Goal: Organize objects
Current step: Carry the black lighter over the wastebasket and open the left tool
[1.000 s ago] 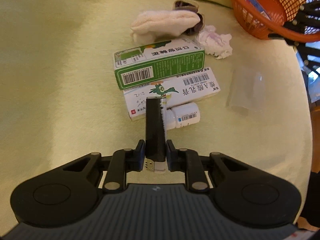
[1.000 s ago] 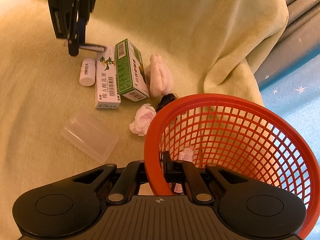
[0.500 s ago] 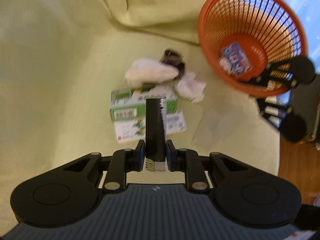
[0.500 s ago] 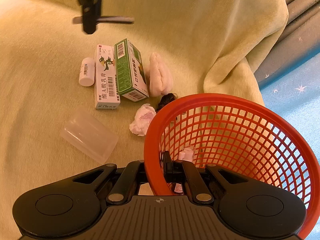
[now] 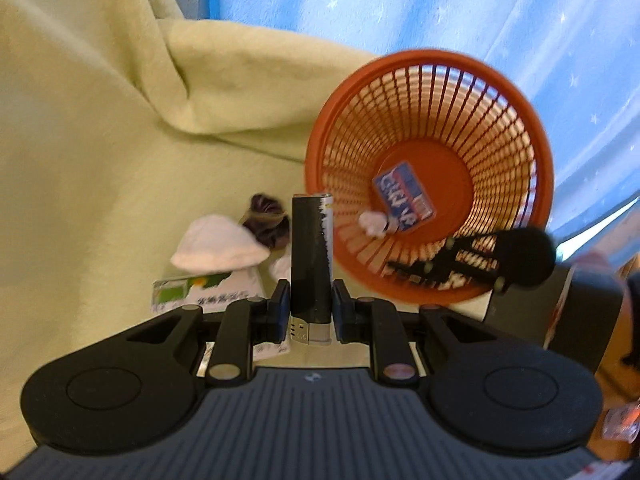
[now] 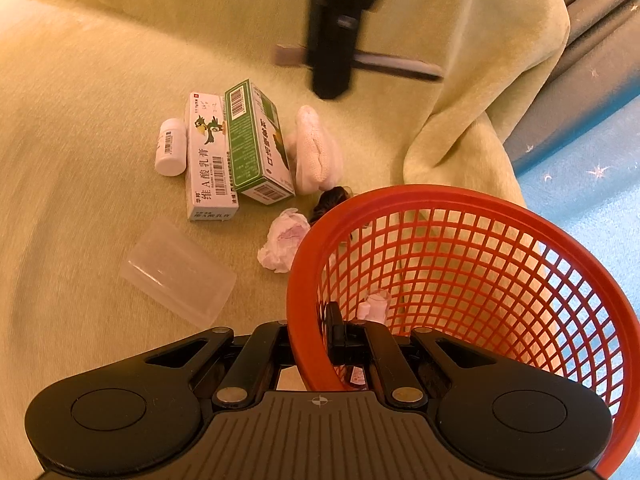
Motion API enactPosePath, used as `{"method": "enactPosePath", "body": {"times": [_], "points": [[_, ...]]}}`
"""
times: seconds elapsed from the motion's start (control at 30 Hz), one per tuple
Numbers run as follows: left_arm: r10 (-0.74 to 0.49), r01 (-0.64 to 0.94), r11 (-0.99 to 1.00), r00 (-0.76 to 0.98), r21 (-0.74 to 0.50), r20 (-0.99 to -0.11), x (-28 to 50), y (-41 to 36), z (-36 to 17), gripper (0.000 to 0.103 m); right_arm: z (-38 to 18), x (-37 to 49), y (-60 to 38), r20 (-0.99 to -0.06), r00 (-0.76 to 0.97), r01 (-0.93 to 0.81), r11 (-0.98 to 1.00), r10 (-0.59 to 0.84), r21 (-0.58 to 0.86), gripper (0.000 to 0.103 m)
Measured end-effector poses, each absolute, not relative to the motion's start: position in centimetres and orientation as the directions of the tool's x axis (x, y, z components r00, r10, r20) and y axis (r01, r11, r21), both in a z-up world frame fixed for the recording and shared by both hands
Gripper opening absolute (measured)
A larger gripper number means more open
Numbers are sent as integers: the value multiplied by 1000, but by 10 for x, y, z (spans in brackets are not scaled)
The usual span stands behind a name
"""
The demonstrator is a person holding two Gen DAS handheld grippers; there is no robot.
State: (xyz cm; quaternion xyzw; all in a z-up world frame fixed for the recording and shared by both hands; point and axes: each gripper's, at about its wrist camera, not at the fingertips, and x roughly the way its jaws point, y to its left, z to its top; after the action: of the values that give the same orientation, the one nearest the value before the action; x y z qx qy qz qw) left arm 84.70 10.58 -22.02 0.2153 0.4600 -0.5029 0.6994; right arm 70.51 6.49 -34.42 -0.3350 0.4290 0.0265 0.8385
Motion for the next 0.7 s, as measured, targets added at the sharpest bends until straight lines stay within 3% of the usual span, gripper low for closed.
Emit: {"method": "enactPosePath", "body": {"times": [0.7], "points": [[-557,847,428,-27,-315,-830,845,57,-215,17,-344,705,65,-739,629,-327,780,-242,-534,1]]}}
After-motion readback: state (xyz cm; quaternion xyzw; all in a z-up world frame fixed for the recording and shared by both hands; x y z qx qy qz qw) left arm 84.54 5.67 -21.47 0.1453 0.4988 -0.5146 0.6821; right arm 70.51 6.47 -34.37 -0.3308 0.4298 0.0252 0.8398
